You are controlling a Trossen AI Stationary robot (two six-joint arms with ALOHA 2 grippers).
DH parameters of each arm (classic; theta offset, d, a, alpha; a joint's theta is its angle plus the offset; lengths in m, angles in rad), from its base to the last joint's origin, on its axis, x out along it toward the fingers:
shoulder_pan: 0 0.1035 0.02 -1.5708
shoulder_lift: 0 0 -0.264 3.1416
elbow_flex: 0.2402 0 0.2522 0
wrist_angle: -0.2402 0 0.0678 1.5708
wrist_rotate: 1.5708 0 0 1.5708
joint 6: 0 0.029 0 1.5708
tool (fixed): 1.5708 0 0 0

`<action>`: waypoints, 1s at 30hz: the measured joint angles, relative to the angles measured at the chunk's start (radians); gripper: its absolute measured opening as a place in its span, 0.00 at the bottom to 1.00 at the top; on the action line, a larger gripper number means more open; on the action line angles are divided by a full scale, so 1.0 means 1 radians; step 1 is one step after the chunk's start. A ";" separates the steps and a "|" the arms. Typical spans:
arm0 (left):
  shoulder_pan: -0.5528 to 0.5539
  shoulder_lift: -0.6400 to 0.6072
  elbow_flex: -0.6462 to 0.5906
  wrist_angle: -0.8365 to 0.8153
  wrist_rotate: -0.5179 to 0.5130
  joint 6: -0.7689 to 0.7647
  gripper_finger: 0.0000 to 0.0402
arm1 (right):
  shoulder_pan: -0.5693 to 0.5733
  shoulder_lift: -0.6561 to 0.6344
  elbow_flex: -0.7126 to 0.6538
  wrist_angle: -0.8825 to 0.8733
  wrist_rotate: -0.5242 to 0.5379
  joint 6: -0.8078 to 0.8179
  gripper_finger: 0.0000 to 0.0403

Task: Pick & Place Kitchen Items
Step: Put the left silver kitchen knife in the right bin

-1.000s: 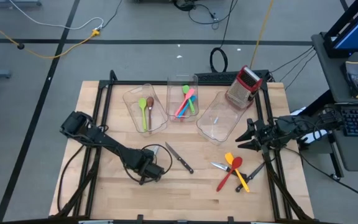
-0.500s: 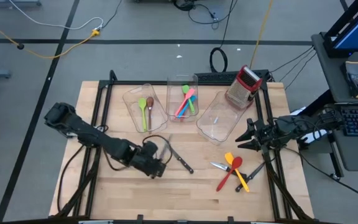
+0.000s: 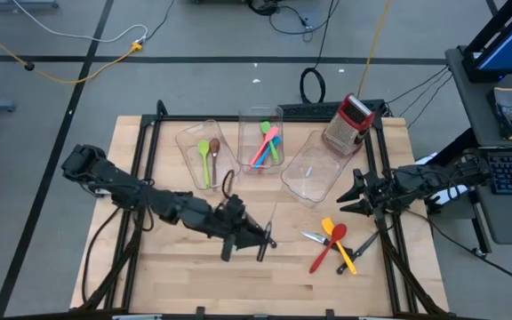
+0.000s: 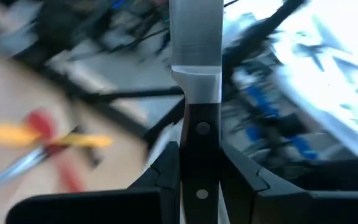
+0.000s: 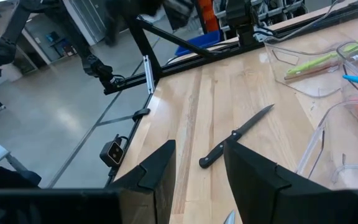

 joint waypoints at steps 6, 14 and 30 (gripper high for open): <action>0.021 0.000 0.000 0.166 0.084 0.094 0.16 | 0.000 0.000 0.000 0.000 0.000 0.000 0.32; 0.031 -0.001 0.002 0.216 0.127 0.088 0.16 | 0.000 0.000 0.000 0.000 -0.003 0.000 0.32; 0.122 0.000 0.012 -0.365 -0.043 -0.312 0.16 | 0.000 0.000 0.000 0.000 -0.001 -0.011 0.32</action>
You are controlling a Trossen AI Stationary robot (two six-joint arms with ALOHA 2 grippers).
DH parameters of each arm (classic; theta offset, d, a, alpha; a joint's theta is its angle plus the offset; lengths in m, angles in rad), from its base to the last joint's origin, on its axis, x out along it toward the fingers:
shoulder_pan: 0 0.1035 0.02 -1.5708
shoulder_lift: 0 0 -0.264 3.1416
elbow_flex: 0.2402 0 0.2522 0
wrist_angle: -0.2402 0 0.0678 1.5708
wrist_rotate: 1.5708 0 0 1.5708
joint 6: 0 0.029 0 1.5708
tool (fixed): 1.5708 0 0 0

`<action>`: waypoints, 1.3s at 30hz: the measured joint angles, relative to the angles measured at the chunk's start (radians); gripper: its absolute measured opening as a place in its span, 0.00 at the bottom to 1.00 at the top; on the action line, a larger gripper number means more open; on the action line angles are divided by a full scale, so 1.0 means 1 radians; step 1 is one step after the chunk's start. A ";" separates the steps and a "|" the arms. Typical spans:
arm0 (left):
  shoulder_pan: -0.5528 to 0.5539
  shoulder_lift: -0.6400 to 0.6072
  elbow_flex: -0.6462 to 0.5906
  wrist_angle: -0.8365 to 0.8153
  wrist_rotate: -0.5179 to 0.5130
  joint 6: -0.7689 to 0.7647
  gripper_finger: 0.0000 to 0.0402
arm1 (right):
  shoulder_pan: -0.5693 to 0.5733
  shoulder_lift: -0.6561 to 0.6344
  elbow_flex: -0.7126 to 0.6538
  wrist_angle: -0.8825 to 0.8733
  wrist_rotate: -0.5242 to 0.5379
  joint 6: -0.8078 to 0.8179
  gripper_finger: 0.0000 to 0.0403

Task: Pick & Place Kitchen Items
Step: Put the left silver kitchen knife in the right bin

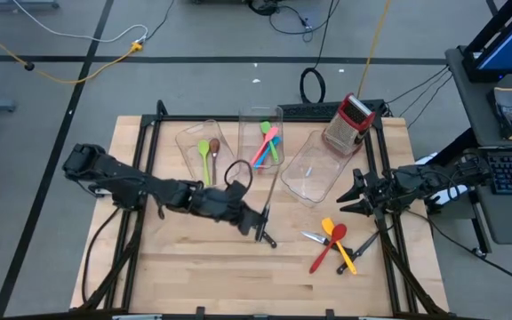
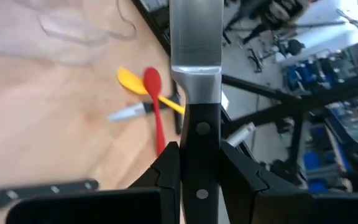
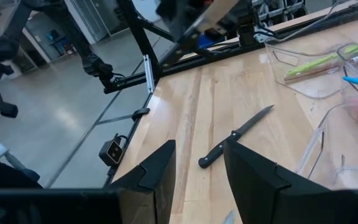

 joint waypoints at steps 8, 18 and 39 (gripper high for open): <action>0.115 0.063 0.188 -0.211 -0.009 0.166 0.16 | 0.000 0.000 0.000 0.000 -0.001 -0.012 0.32; 0.260 0.259 0.492 -0.352 -0.001 0.309 0.16 | 0.000 0.000 0.000 -0.018 -0.002 -0.012 0.32; 0.342 0.488 0.760 -0.400 0.009 0.458 0.16 | -0.001 0.048 0.001 0.154 0.216 -0.084 0.32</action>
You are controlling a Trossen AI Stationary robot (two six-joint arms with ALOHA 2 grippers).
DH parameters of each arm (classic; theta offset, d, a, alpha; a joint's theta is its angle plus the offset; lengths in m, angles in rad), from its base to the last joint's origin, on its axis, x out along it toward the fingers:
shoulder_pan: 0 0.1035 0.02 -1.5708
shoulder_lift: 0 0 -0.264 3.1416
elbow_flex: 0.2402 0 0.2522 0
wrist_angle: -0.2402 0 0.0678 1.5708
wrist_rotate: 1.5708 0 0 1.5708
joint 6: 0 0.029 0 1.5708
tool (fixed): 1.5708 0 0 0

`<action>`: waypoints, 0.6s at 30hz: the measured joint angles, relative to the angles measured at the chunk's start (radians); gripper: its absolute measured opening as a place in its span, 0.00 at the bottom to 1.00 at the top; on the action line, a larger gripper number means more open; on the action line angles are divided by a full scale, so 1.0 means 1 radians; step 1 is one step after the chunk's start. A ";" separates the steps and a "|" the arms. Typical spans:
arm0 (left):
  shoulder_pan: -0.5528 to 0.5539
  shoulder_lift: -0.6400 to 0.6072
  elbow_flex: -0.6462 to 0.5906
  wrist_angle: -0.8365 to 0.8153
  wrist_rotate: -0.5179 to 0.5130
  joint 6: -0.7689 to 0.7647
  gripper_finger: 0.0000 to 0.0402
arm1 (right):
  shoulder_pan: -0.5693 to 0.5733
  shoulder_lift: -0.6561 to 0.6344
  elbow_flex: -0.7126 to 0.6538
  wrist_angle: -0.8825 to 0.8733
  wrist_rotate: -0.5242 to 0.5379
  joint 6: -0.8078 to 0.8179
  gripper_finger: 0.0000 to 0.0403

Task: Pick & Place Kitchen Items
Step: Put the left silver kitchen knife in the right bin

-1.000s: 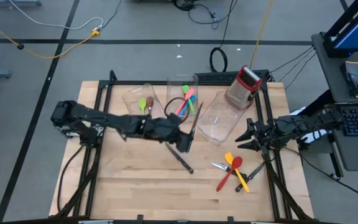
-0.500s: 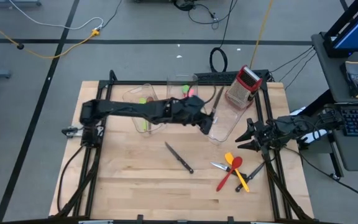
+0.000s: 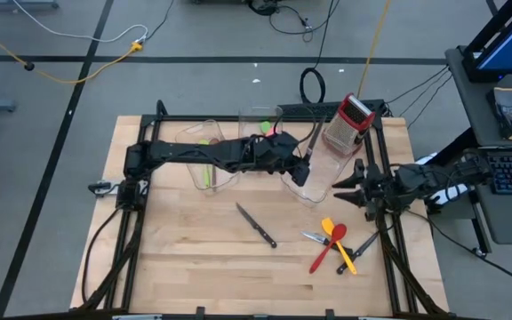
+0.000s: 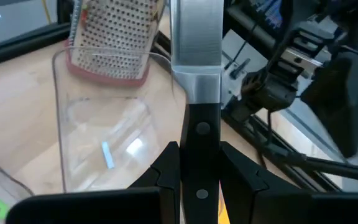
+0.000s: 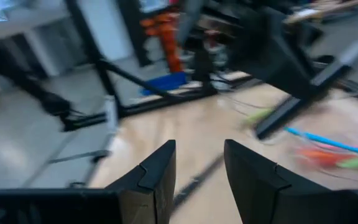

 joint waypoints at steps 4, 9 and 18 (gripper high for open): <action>0.000 0.000 0.000 0.048 -0.032 0.001 0.16 | 0.000 0.070 -0.001 -0.002 0.136 0.003 0.32; -0.002 0.000 0.000 0.070 -0.101 0.030 0.16 | 0.000 0.164 -0.001 0.081 0.166 0.001 0.37; -0.004 0.000 0.000 0.130 -0.172 0.172 0.16 | 0.000 0.299 -0.001 0.235 0.391 -0.001 0.58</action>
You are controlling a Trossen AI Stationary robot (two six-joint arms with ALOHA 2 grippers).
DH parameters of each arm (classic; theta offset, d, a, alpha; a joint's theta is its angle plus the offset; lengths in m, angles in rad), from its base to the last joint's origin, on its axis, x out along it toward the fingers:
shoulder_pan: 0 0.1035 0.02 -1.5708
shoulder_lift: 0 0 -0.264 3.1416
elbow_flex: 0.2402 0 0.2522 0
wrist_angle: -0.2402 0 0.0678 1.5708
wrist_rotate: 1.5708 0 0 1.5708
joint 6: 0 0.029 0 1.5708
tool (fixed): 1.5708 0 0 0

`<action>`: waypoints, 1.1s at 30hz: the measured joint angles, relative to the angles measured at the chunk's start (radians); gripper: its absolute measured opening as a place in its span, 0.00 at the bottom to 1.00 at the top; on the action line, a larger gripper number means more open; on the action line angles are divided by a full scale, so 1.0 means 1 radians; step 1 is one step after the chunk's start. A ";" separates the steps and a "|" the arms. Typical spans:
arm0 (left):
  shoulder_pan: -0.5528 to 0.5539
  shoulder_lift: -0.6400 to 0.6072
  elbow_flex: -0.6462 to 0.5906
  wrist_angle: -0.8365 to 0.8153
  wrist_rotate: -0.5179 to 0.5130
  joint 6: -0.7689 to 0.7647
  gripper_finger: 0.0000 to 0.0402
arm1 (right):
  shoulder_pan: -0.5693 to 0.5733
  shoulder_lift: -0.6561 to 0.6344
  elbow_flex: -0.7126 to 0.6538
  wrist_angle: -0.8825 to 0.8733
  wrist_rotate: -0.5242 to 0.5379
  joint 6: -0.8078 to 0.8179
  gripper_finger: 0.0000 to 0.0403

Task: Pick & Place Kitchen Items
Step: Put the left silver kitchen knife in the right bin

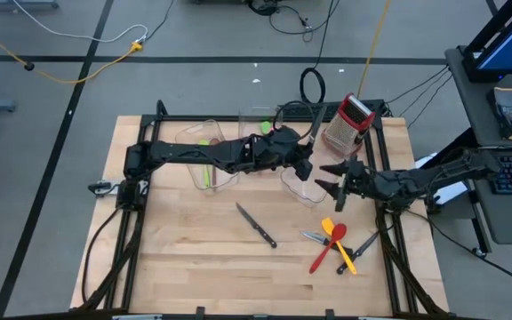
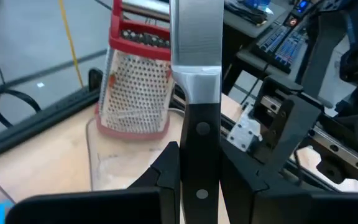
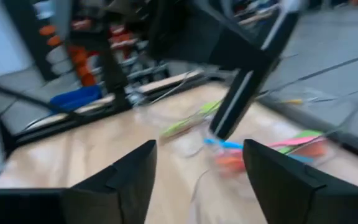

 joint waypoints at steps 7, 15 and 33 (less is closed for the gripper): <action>-0.003 0.000 0.000 0.061 -0.001 0.046 0.16 | -0.029 0.099 0.000 0.171 0.097 -0.076 0.66; -0.026 0.000 0.000 0.091 0.002 0.079 0.16 | -0.116 0.215 0.000 0.307 0.098 -0.077 0.66; -0.029 0.000 0.000 0.092 0.070 0.014 0.16 | -0.150 0.243 0.000 0.384 0.005 -0.068 0.44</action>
